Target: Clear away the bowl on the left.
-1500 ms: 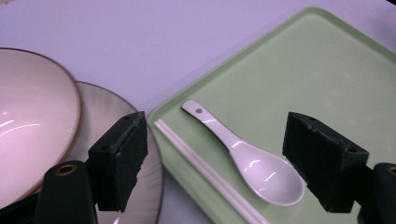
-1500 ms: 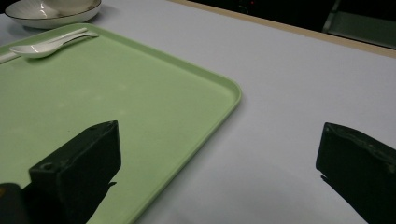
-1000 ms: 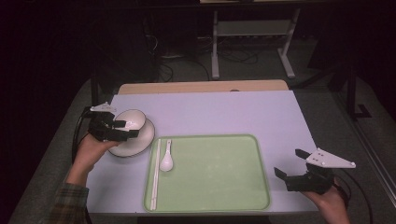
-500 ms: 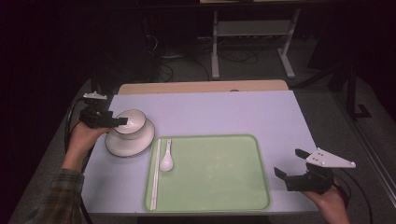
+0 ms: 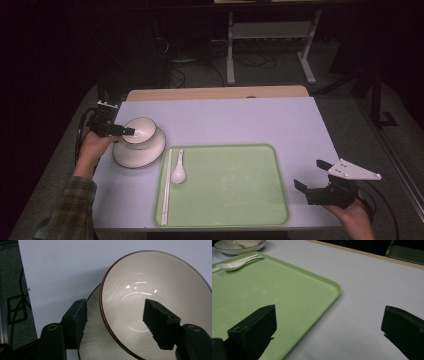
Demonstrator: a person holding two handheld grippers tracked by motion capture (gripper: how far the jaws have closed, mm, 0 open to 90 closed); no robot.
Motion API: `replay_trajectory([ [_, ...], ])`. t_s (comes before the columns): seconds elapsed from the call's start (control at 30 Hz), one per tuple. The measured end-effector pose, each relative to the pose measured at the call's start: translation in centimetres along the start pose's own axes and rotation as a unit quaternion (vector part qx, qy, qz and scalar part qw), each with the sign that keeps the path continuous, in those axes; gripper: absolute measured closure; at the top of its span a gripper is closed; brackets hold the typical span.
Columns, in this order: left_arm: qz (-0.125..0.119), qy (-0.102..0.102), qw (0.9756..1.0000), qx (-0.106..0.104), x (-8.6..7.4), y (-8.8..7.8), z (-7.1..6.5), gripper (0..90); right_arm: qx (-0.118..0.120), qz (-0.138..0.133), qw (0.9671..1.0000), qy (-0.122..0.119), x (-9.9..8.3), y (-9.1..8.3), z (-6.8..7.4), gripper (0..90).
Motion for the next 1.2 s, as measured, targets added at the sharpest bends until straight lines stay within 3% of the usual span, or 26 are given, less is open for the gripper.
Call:
replay_trajectory([
  [0.27, 0.020, -0.017, 0.9996, -0.012, -0.89, 0.82, 0.02, 57.9, 0.000, 0.001, 1.0000, 0.000, -0.03, 0.01, 0.00, 0.0],
  [0.5, 0.023, -0.026, 0.9994, -0.002, -1.02, 0.82, 0.36, 70.0, 0.000, 0.001, 1.0000, 0.000, -0.03, 0.02, 0.01, 0.0],
  [0.6, 0.025, -0.025, 0.9994, 0.003, -1.02, 0.84, 0.32, 73.4, 0.000, 0.001, 1.0000, 0.000, -0.01, 0.01, 0.04, 0.0],
  [0.73, 0.031, -0.021, 0.9993, -0.006, -1.05, 0.87, 0.08, 82.3, 0.000, 0.000, 1.0000, -0.001, 0.01, -0.02, -0.01, 0.0],
  [1.07, 0.024, -0.037, 0.9986, -0.029, -0.90, 0.67, -0.16, 83.2, -0.002, 0.000, 1.0000, 0.000, 0.02, -0.09, -0.07, 0.0],
  [1.2, 0.015, -0.033, 0.9988, -0.032, -0.60, 0.36, -0.33, 82.8, -0.003, 0.000, 1.0000, 0.000, 0.02, -0.09, -0.12, 0.0],
])
Point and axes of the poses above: each handheld gripper's, and its own axes: y roughly forward along the jaws, x roughly out of its top, z roughly to its left, the point moved 7 cm from there along y, roughly forward along the jaws, and after that the axes turned 14 degrees about -z, right-handed, at the moved point
